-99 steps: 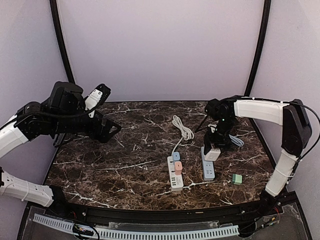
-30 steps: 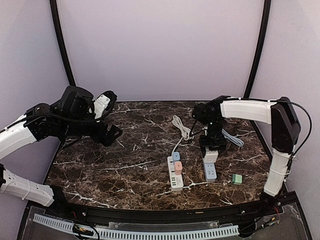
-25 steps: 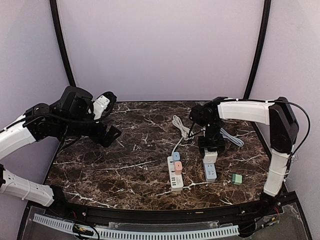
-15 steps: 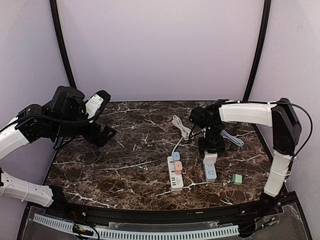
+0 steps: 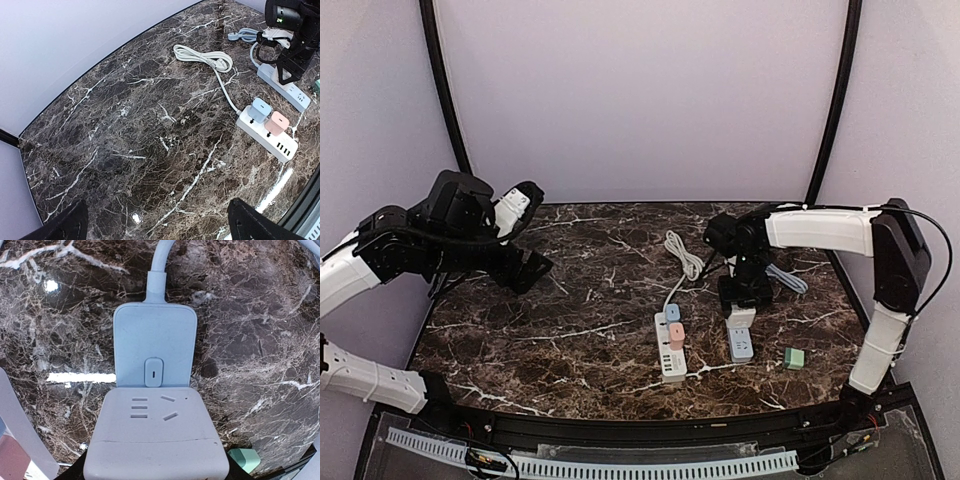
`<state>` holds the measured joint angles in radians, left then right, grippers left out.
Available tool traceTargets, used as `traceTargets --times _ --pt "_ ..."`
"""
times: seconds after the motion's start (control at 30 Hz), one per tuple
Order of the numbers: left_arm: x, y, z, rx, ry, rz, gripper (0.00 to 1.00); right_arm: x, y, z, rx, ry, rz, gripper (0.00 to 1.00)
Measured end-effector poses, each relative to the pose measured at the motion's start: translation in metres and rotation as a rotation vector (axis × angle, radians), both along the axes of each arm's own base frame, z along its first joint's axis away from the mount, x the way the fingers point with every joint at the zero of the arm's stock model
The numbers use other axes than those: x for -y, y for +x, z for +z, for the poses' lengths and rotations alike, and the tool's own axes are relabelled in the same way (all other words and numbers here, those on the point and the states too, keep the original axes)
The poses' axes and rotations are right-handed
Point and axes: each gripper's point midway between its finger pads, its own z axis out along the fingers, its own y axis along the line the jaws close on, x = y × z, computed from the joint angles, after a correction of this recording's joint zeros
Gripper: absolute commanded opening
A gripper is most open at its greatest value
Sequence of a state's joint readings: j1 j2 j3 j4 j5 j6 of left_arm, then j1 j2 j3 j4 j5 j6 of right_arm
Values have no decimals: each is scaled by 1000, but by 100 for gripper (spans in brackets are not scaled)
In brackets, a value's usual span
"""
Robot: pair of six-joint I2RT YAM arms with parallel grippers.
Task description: Insert the plug
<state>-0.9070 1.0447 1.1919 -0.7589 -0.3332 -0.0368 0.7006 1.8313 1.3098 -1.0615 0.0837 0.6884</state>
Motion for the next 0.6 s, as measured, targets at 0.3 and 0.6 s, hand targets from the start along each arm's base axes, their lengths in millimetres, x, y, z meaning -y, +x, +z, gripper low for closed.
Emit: traceTargets --times 0.3,0.6 --pt "2 2 -1 -11 -8 13 99 0 -1 -3 -18 44 13 0" --pt "1 2 0 -16 -28 33 99 0 -1 -4 -6 71 10 0"
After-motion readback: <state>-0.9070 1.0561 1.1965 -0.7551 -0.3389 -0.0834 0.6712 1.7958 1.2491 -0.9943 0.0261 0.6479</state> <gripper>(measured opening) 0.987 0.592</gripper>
